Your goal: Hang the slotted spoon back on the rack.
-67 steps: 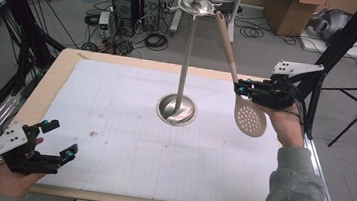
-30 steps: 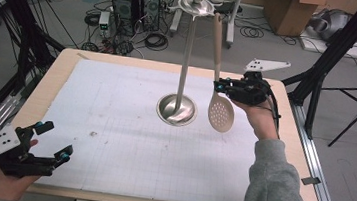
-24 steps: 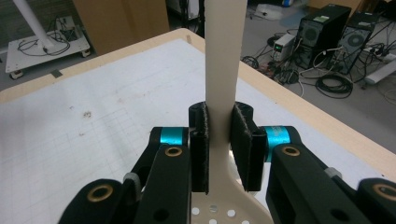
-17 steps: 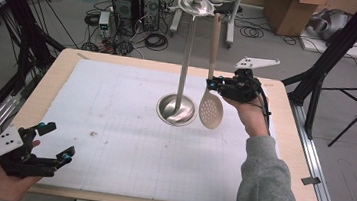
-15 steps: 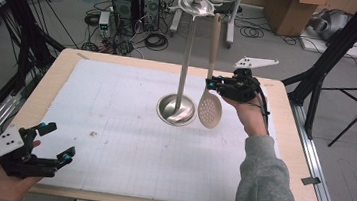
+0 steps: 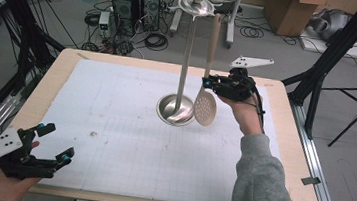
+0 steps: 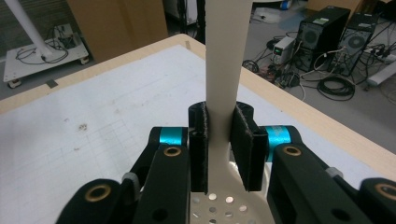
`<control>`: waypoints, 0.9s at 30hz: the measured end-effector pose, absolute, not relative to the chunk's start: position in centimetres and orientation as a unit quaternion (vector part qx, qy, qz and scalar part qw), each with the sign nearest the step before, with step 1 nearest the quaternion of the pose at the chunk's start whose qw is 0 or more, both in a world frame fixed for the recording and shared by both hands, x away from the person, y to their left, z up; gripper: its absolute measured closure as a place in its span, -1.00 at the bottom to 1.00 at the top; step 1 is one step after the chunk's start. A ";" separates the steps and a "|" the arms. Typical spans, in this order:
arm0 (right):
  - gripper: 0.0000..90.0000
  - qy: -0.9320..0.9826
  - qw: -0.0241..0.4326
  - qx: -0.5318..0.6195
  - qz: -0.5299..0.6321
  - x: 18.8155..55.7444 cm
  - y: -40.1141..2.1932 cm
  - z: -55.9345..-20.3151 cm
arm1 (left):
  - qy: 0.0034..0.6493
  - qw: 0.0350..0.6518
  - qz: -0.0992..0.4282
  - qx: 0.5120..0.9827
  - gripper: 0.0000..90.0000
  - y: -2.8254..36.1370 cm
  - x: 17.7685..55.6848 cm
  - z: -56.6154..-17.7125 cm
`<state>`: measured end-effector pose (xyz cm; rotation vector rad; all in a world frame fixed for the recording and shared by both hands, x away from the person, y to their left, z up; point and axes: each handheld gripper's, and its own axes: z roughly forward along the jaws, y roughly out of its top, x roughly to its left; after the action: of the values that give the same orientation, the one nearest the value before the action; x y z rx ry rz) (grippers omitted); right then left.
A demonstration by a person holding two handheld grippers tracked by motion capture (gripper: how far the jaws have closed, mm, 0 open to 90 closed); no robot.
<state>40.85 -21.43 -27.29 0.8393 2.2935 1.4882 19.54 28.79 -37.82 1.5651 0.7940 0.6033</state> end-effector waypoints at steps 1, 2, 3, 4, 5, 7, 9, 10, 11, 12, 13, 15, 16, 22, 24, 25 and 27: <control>0.58 0.792 0.143 0.290 0.519 40.8 -21.4 -27.3 | 0.342 0.599 0.260 0.675 -0.95 28.8 19.6 -37.8; 0.49 0.789 0.143 0.288 0.523 40.7 -21.4 -27.3 | 0.342 0.599 0.260 0.676 -0.95 28.7 19.6 -37.8; 0.38 0.787 0.144 0.289 0.526 40.6 -21.4 -27.4 | 0.343 0.599 0.260 0.675 -0.95 28.7 19.6 -37.8; 0.30 0.787 0.145 0.291 0.525 40.6 -21.4 -27.4 | 0.343 0.599 0.259 0.675 -0.95 28.7 19.6 -37.9; 0.25 0.788 0.147 0.293 0.521 40.5 -21.4 -27.4 | 0.342 0.599 0.259 0.676 -0.95 28.6 19.6 -37.9; 0.14 0.791 0.148 0.288 0.519 40.3 -21.4 -27.4 | 0.341 0.598 0.259 0.677 -0.95 28.6 19.6 -37.9; -0.03 0.792 0.145 0.285 0.520 40.1 -21.4 -27.3 | 0.341 0.598 0.259 0.677 -0.95 28.5 19.7 -37.9; -0.10 0.792 0.140 0.284 0.523 40.0 -21.4 -27.4 | 0.341 0.598 0.258 0.678 -0.95 28.4 19.7 -37.9; -0.18 0.791 0.140 0.282 0.524 39.7 -21.5 -27.4 | 0.340 0.597 0.258 0.679 -0.95 28.4 19.8 -37.8; -0.21 0.791 0.144 0.280 0.525 39.5 -21.5 -27.5 | 0.340 0.598 0.258 0.679 -0.95 28.4 19.8 -37.8; -0.30 0.789 0.152 0.279 0.526 39.3 -21.6 -27.7 | 0.339 0.598 0.259 0.679 -0.95 28.4 19.8 -37.8; -0.45 0.783 0.153 0.284 0.531 39.0 -21.9 -28.1 | 0.337 0.599 0.259 0.679 -0.95 28.3 19.9 -37.8; -0.53 0.780 0.152 0.289 0.533 38.9 -22.1 -28.3 | 0.338 0.599 0.259 0.679 -0.95 28.2 20.0 -37.8; -0.67 0.765 0.143 0.306 0.549 38.0 -23.8 -29.9 | 0.337 0.601 0.255 0.678 -0.95 28.1 20.4 -37.7; -0.67 0.763 0.145 0.309 0.549 37.7 -24.3 -30.3 | 0.337 0.602 0.252 0.678 -0.95 28.1 20.6 -37.8; -0.67 0.763 0.146 0.307 0.549 37.5 -24.5 -30.5 | 0.337 0.602 0.251 0.679 -0.95 28.1 20.7 -37.8; -0.67 0.761 0.148 0.307 0.552 37.0 -24.9 -30.8 | 0.339 0.602 0.249 0.678 -0.95 28.0 20.9 -37.8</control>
<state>36.98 -24.90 -30.81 0.8814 2.1897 1.5860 20.91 28.05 -37.83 1.5712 0.7848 0.5763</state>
